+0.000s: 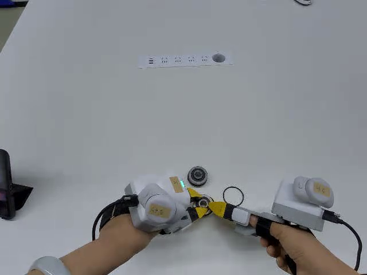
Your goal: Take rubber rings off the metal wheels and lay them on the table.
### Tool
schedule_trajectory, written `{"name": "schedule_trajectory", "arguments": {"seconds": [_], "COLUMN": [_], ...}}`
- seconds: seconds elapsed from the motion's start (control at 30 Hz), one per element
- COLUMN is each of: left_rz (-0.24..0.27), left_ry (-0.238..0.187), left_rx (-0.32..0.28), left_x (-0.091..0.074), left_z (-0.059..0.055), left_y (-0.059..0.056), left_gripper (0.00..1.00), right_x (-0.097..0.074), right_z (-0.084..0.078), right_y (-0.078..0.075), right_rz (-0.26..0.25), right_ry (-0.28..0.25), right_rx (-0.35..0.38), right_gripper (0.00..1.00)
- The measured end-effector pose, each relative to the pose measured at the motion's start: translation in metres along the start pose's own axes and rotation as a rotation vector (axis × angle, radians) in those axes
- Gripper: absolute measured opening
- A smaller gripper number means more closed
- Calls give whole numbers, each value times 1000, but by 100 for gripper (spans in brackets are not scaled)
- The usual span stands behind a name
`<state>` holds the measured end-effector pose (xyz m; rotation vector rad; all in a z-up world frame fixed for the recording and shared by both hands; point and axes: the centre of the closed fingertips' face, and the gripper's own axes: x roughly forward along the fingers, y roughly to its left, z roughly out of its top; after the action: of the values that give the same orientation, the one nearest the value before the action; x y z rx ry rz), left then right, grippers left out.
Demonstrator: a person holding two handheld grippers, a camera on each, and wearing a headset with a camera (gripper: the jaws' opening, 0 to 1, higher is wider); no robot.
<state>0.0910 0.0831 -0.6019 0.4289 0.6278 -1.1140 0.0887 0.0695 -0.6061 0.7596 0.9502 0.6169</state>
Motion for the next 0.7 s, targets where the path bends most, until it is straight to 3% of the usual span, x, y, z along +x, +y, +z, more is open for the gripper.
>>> {"name": "schedule_trajectory", "arguments": {"seconds": [0.3,0.7], "left_rz": [1,0], "left_ry": [-1,-1], "left_rx": [-2,-3], "left_x": [0,0], "left_z": [-1,-1], "left_y": [0,0], "left_gripper": [12,12], "right_x": [0,-1], "right_z": [-1,1], "right_y": [-6,-4], "right_rz": [-32,-34], "right_ry": [11,13], "right_rx": [-38,-56], "right_gripper": [4,2]}}
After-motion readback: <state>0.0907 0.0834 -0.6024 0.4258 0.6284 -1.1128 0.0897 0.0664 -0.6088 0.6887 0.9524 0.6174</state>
